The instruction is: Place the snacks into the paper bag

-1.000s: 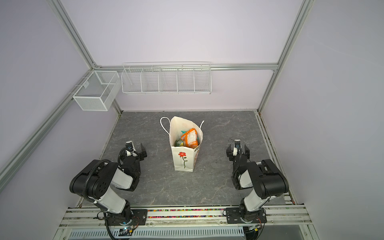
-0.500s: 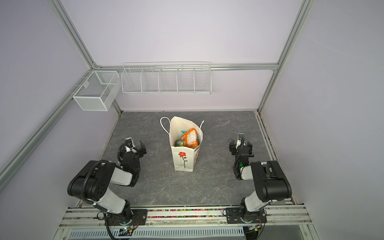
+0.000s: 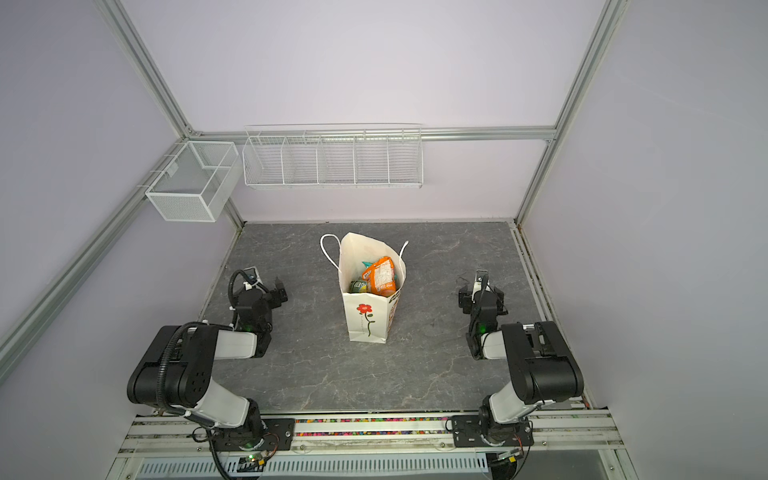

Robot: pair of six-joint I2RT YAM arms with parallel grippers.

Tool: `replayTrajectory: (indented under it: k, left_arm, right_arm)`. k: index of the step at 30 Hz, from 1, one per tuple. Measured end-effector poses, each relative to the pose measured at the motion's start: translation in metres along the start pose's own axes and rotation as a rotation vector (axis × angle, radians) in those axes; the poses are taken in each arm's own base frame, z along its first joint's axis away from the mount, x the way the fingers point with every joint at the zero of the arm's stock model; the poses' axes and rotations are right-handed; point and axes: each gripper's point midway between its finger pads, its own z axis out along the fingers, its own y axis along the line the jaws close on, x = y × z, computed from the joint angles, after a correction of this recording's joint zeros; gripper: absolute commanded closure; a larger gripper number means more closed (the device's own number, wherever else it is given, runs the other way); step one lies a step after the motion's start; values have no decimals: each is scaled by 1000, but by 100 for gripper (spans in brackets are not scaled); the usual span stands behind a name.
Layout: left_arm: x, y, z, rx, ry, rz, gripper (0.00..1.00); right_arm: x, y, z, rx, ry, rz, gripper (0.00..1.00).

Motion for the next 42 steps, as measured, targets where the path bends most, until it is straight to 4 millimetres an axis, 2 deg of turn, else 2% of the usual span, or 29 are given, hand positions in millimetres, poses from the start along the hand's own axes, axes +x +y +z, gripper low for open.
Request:
replayTrajectory:
  k: [13, 42]
  left_arm:
    - [6, -2, 0, 13, 23, 3, 1]
    - [6, -2, 0, 13, 23, 3, 1]
  right_arm:
    - [0, -2, 3, -20, 11, 23, 11]
    - [3, -1, 3, -28, 26, 22, 11]
